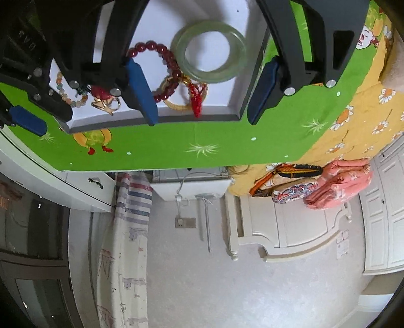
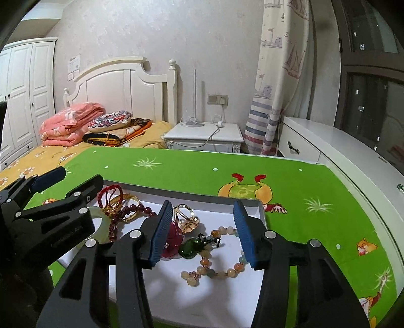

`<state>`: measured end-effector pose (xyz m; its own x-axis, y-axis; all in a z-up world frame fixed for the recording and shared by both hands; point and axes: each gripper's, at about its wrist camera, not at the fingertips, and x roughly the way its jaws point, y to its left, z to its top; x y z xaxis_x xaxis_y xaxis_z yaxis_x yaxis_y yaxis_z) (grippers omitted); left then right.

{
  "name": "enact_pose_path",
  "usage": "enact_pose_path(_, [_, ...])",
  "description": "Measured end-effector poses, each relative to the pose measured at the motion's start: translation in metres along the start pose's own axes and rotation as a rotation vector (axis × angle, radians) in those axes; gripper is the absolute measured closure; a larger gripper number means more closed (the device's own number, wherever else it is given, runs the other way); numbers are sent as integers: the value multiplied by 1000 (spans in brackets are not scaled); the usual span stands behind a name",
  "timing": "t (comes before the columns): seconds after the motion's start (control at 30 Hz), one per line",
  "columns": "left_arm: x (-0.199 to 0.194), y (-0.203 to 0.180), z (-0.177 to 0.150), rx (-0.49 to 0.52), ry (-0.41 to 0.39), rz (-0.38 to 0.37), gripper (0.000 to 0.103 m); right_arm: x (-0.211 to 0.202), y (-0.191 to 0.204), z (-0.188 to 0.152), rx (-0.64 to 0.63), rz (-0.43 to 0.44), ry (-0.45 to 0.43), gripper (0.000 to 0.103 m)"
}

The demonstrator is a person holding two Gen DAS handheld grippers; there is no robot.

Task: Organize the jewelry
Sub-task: 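Open both grippers to drop the cord bracelet and pendant in the tray, then close the right gripper on the white pearl lying on the cloth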

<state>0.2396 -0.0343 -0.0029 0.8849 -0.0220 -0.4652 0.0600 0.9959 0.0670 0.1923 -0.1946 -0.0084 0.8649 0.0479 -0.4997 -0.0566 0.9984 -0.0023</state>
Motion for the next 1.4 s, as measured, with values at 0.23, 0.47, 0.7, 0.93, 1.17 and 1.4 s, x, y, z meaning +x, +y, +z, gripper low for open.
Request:
enact_pose_path(0.23, [-51,13,-18,47,-26,-4,11,-56,0,-19,-26,64,-30,44])
enact_pose_path(0.47, [-128,42,-73,57,-91,-1,6,-97,-9,-68,8,75,-9,44])
enact_pose_path(0.7, [-153,60,-109,5,-75,-29,5,-107,-13,-90,37,63,3,44])
enact_pose_path(0.93, [-153,60,-110,18,-68,-41,5,-90,-1,-89,-26,41,92,44])
enact_pose_path(1.17, [-146,47,-107,76,-53,-42,5,-51,17,-84,-93,81,260,54])
enact_pose_path(1.4, [-143,52,-108,52,-40,-66,5,-31,25,-84,-117,74,328,66])
